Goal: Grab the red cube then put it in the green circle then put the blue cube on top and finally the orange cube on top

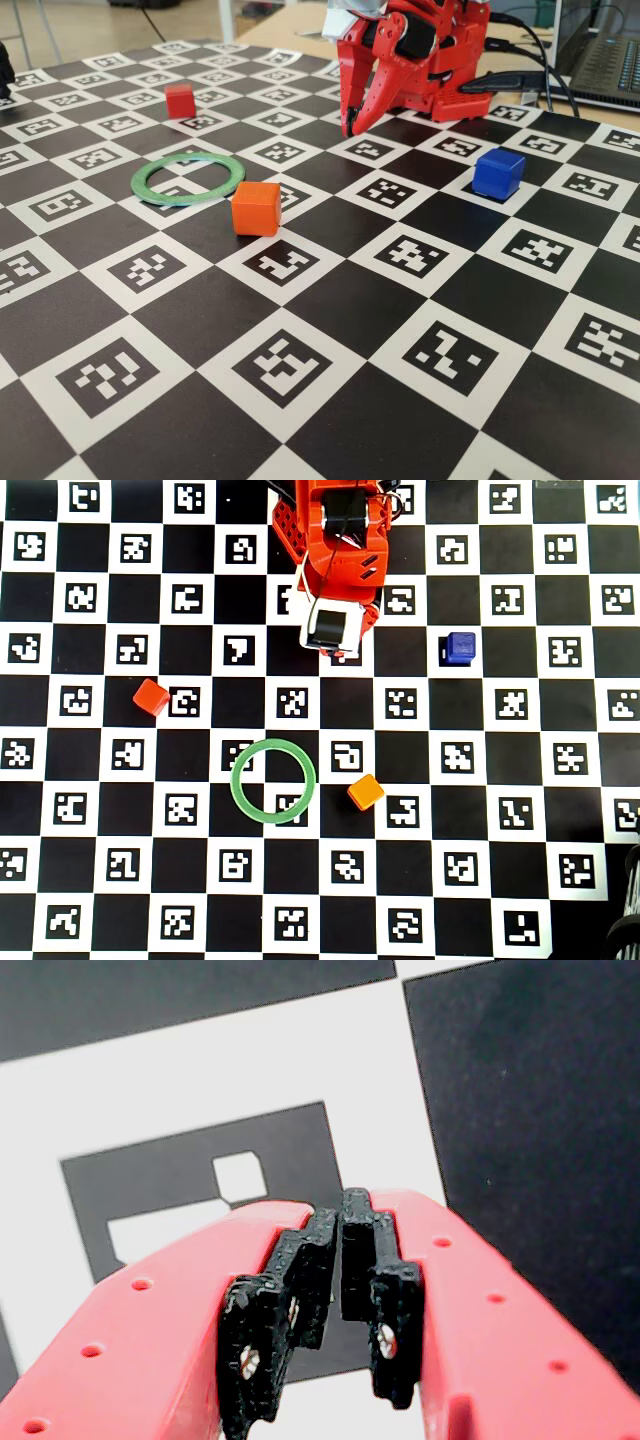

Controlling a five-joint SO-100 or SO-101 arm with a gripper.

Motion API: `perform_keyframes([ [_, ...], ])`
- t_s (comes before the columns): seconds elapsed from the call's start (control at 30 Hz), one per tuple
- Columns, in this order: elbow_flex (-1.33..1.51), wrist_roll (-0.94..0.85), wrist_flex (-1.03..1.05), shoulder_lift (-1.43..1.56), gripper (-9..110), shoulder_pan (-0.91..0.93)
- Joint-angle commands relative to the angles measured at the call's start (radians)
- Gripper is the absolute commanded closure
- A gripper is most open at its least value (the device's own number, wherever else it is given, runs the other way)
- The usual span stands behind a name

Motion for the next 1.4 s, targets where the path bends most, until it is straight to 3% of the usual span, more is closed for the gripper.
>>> perform_keyframes([
  [0.0, -0.299, 0.104, -0.015, -0.219, 107, 0.017],
  [0.23, -0.936, 0.247, 0.239, -0.663, 106, 0.175],
  [0.43, -1.503, 0.405, 0.518, -0.999, 96, 0.397],
  [0.53, -1.666, 0.394, 0.584, -1.089, 93, 0.491],
  [0.73, -1.747, 0.333, 0.611, -1.224, 84, 0.644],
  [0.97, -1.822, 0.330, 0.612, -1.413, 66, 0.782],
  [1.37, -1.879, 0.382, 0.588, -1.655, 62, 0.859],
])
